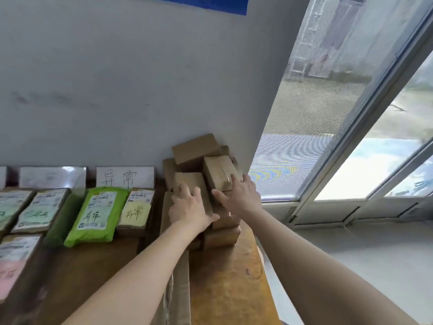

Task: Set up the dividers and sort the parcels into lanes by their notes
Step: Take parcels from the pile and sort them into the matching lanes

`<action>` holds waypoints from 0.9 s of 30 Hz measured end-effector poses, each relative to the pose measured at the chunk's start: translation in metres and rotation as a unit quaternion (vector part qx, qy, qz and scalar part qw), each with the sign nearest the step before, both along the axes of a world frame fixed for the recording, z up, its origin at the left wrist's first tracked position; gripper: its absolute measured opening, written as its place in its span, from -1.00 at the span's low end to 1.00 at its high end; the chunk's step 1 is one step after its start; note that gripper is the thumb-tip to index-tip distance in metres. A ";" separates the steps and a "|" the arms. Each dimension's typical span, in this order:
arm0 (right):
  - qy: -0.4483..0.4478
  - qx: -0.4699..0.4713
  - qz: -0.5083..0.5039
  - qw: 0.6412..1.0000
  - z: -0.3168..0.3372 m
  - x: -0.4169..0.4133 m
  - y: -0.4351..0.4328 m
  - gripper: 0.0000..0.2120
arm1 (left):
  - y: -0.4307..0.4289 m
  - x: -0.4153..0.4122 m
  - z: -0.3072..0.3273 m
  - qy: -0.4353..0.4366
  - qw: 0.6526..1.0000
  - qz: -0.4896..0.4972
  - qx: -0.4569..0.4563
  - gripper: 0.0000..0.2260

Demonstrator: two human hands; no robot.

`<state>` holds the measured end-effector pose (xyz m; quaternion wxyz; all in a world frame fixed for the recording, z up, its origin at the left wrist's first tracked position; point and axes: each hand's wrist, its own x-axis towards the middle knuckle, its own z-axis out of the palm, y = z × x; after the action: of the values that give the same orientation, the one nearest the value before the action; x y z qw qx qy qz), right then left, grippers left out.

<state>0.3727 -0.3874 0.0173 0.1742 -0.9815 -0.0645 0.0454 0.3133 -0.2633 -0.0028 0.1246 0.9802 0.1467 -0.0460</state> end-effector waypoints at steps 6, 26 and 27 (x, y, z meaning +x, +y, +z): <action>-0.014 0.072 -0.015 0.997 -0.011 0.011 0.006 -0.41 | -0.002 0.004 -0.006 -0.024 0.990 0.092 -0.100 -0.18; 0.194 0.623 0.002 0.758 -0.020 -0.023 -0.020 -0.33 | 0.028 -0.047 0.004 -0.168 0.586 0.195 -0.768 -0.18; 0.192 0.609 0.007 0.769 -0.017 -0.025 -0.018 -0.33 | 0.026 -0.046 0.007 -0.163 0.628 0.201 -0.734 -0.07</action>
<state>0.3473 -0.4051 0.0004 0.7441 -0.6399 -0.0507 0.1849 0.2673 -0.2376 0.0041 0.8309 0.5021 0.2349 0.0482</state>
